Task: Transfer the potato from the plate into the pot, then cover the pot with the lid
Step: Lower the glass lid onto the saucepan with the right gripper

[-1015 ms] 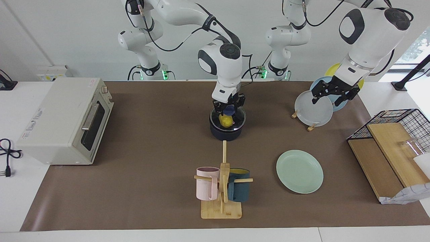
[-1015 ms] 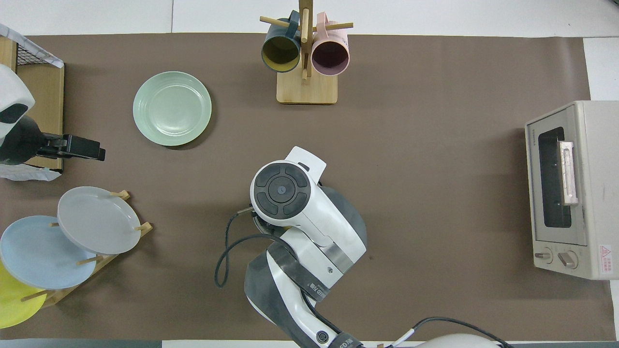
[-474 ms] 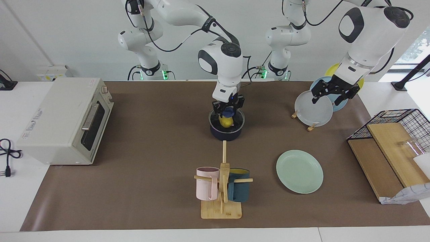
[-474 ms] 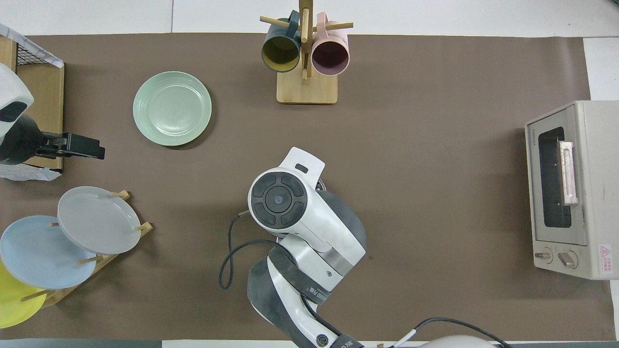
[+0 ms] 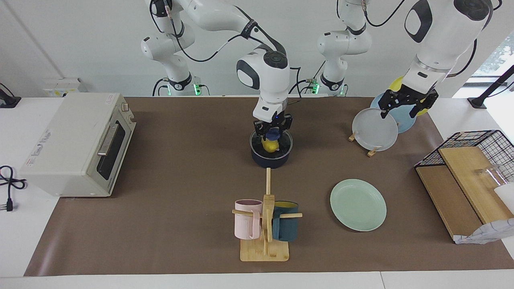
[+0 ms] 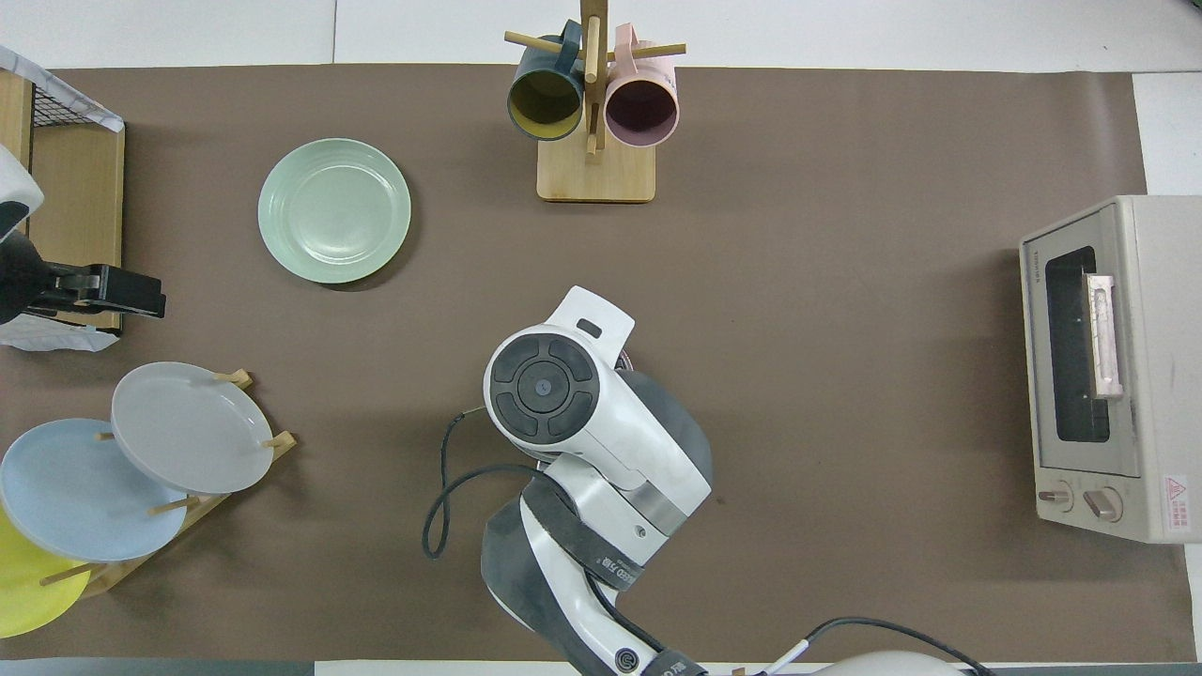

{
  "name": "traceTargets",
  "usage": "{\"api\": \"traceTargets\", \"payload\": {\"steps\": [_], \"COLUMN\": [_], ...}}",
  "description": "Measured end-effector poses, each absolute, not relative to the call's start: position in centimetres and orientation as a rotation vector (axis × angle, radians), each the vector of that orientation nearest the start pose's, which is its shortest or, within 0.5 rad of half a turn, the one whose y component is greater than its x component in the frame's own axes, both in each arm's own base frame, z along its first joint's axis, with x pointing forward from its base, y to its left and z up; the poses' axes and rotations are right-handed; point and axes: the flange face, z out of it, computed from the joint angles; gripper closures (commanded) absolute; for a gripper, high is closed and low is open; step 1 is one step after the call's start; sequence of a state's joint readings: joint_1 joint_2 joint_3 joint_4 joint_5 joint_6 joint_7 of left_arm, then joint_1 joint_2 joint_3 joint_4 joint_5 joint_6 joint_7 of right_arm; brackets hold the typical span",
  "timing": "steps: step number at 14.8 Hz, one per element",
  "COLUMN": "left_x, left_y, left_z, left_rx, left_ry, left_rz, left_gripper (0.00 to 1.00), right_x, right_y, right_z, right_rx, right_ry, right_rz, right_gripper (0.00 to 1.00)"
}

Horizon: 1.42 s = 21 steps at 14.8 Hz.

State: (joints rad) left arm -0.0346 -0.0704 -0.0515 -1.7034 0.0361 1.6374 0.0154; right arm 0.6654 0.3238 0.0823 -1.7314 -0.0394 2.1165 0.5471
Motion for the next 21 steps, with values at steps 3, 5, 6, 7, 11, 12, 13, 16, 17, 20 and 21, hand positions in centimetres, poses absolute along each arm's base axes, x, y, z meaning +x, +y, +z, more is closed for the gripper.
{"api": "traceTargets", "payload": {"steps": [3,5,6,7,11,12,13,16,17,20,21], "left_x": [52.9,52.8,52.8,52.8,52.8,52.8,52.8,52.8,52.8,52.8,52.9], "left_y": [-4.9,-5.2,-5.2,-5.2,-5.0,-4.7,-4.5,-4.6,-4.8,-5.1,-5.2], "left_z": [62.0,62.0,62.0,62.0,62.0,62.0,62.1,62.1,62.2,62.1,61.9], "left_rx": [-3.093,-3.093,-3.093,-3.093,-3.092,-3.093,-3.093,-3.093,-3.093,-3.094,-3.097], "left_ry": [0.154,0.145,0.142,0.143,0.133,0.125,0.119,0.122,0.126,0.136,0.135], "left_rz": [-0.007,-0.006,-0.004,-0.003,-0.003,-0.004,-0.006,-0.012,-0.013,-0.013,-0.007], "left_gripper": [0.0,0.0,0.0,0.0,0.0,0.0,0.0,0.0,0.0,0.0,0.0], "right_x": [48.2,48.2,48.2,48.2,48.2,48.2,48.2,48.2,48.3,48.3,48.3], "right_y": [43.8,43.8,43.7,43.7,43.4,43.4,43.3,42.9,42.6,42.4,42.4], "right_z": [40.0,40.0,40.0,40.0,39.9,39.9,39.9,39.3,38.8,38.5,38.5], "right_rx": [-3.091,-3.091,-3.09,-3.088,-3.082,-3.082,-3.081,-3.093,-3.1,-3.105,-3.105], "right_ry": [-0.332,-0.33,-0.327,-0.322,-0.31,-0.309,-0.309,-0.301,-0.297,-0.293,-0.293], "right_rz": [-0.085,-0.084,-0.082,-0.081,-0.081,-0.081,-0.081,-0.067,-0.057,-0.049,-0.049], "right_gripper": [1.0,1.0,1.0,1.0,0.78,0.46,0.18,0.0,0.0,0.0,0.0]}}
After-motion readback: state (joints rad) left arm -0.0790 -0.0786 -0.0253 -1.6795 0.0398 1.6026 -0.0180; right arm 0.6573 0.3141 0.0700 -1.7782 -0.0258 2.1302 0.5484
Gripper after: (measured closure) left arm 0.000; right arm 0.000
